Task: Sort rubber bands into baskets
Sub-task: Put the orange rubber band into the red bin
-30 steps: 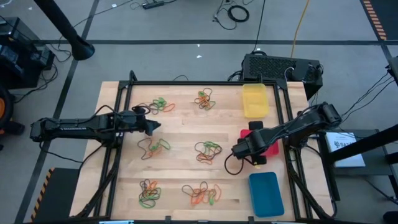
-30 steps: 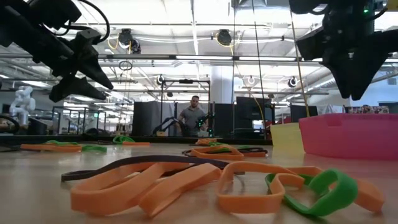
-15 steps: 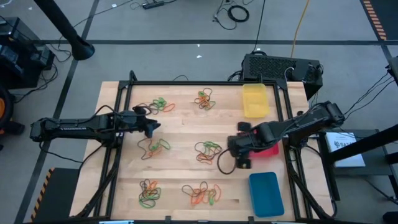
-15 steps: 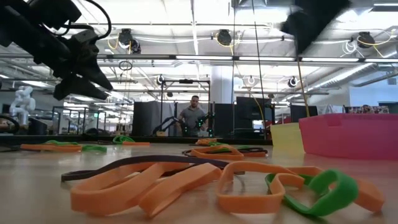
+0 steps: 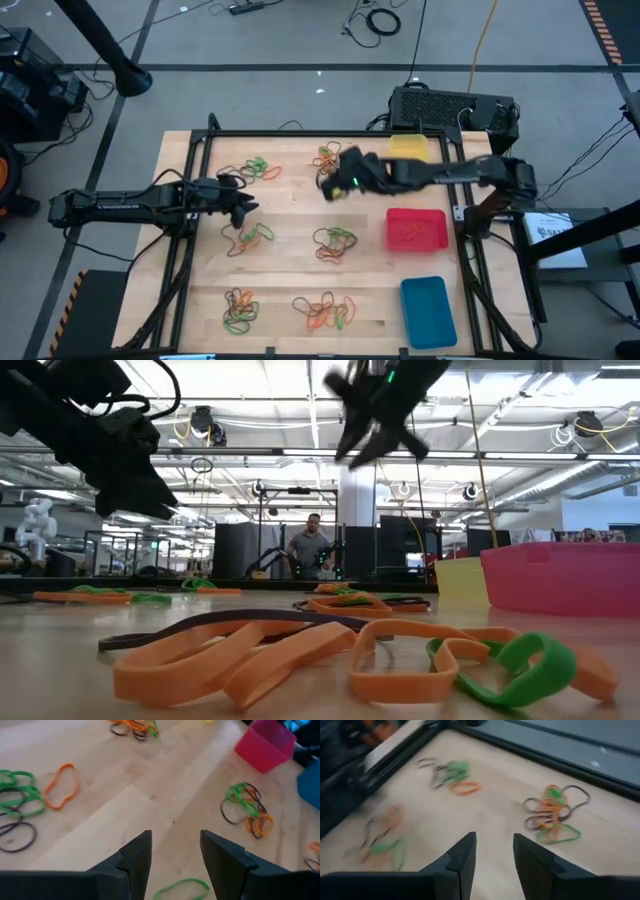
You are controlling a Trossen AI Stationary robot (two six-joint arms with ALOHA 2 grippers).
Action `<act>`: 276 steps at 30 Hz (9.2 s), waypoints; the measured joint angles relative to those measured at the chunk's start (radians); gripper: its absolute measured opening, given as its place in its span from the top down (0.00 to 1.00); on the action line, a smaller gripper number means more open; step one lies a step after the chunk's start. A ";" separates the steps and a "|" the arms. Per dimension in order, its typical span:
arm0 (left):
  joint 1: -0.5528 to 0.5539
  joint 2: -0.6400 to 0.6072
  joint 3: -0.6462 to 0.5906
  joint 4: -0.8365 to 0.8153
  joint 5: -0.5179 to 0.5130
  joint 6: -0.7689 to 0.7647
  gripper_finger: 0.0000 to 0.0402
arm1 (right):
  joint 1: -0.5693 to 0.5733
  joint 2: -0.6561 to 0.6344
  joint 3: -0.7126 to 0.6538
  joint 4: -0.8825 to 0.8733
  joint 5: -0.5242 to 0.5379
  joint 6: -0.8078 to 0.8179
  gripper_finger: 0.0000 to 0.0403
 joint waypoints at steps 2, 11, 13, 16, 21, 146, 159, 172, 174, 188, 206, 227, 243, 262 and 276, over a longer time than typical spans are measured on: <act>-0.001 0.000 0.000 0.000 0.017 -0.002 0.56 | -0.065 0.038 0.000 0.043 -0.039 0.010 0.69; 0.000 0.000 0.000 0.000 -0.027 -0.050 0.56 | -0.273 0.249 -0.001 0.190 -0.264 -0.019 0.66; 0.000 0.000 0.000 0.000 -0.030 -0.071 0.56 | -0.296 0.279 -0.001 0.193 -0.300 -0.021 0.65; 0.000 0.000 0.000 0.000 -0.053 -0.072 0.56 | -0.315 0.314 -0.001 0.187 -0.325 -0.041 0.64; 0.000 0.000 0.000 0.000 -0.124 -0.110 0.56 | -0.323 0.345 -0.001 0.189 -0.320 -0.075 0.64; 0.000 0.006 -0.010 -0.062 -0.089 -0.116 0.56 | -0.260 0.659 0.461 -0.792 -0.292 -0.333 0.89; 0.000 0.006 -0.010 -0.060 -0.114 -0.108 0.56 | -0.255 0.549 0.465 -0.810 -0.298 -0.305 0.95; 0.000 0.006 -0.010 -0.060 -0.106 -0.113 0.56 | -0.295 0.557 0.466 -0.657 -0.423 -0.356 0.54; 0.000 0.006 -0.010 -0.060 -0.101 -0.113 0.56 | -0.301 0.558 0.465 -0.663 -0.422 -0.368 0.48; 0.000 0.006 -0.010 -0.060 -0.096 -0.114 0.56 | -0.317 0.587 0.359 -0.589 -0.424 -0.410 0.46; 0.000 0.006 -0.010 -0.060 -0.108 -0.106 0.56 | -0.303 0.574 0.566 -0.896 -0.330 -0.321 0.99; 0.000 0.013 -0.010 -0.059 -0.097 -0.087 0.56 | -0.065 0.320 0.696 -1.115 -0.533 -0.171 1.00; 0.000 0.013 -0.010 -0.050 -0.035 -0.010 0.56 | 0.107 -0.218 -0.192 -0.989 -0.535 0.427 1.00; 0.000 0.013 -0.010 0.089 -0.052 -0.379 0.56 | 0.091 -0.294 -0.373 -0.868 -0.533 0.280 0.80; -0.006 0.013 -0.010 -0.042 0.146 -0.373 0.56 | 0.091 -0.293 -0.232 -0.586 -0.463 0.241 0.60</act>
